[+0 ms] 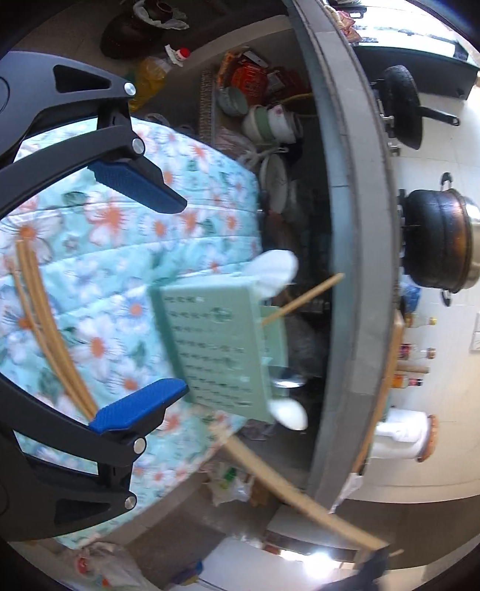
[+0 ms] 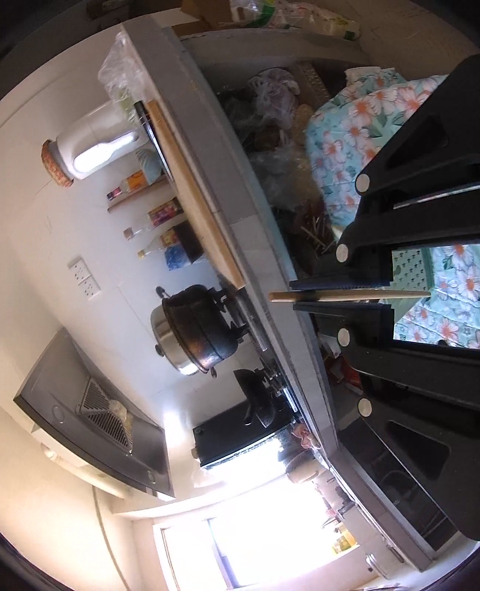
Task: Organize utensils
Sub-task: 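Lower the chopstick into the green holder and open the right gripper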
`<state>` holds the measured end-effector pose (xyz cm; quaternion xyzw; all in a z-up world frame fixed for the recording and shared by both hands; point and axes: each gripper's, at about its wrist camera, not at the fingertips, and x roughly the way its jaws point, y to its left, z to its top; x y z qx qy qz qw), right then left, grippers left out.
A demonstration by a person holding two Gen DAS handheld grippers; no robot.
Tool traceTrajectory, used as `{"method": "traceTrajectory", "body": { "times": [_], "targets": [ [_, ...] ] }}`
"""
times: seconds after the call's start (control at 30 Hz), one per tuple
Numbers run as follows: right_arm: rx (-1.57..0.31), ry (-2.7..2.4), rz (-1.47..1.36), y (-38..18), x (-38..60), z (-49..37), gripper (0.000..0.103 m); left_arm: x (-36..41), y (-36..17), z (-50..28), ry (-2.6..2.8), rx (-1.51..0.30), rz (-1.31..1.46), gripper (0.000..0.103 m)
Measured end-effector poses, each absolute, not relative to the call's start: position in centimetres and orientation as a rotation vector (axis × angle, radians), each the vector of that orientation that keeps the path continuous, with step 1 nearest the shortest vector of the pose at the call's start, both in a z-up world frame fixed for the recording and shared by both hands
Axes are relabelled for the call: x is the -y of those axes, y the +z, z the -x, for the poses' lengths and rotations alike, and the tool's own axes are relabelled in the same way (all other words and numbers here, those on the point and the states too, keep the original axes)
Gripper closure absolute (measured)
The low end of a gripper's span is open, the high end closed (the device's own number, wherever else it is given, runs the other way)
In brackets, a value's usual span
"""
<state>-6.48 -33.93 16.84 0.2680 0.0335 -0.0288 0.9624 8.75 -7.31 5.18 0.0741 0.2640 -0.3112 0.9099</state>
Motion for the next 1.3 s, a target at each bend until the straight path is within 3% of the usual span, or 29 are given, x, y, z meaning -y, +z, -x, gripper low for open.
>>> {"method": "traceTrajectory", "body": {
  "times": [0.37, 0.83, 0.9, 1.0, 1.3],
  "targets": [
    [-0.087, -0.123, -0.417, 19.4, 33.0, -2.6, 0.097, 4.8, 3.0, -8.9, -0.589, -0.544, -0.179, 0.011],
    [-0.233, -0.117, 0.145, 12.8, 21.7, -8.8, 0.097, 3.7, 2.3, -10.2, -0.538, -0.558, -0.164, 0.009],
    [-0.242, -0.098, 0.169, 12.5, 21.1, -8.0, 0.094, 3.7, 2.3, -10.2, -0.533, -0.566, -0.161, 0.009],
    [-0.239, -0.081, 0.118, 13.0, 21.9, -6.3, 0.079, 3.6, 2.2, -10.2, -0.534, -0.567, -0.163, 0.009],
    [-0.203, -0.075, -0.160, 14.1, 27.1, 0.8, 0.071, 4.2, 2.5, -9.7, -0.558, -0.567, -0.175, 0.009]
  ]
}}
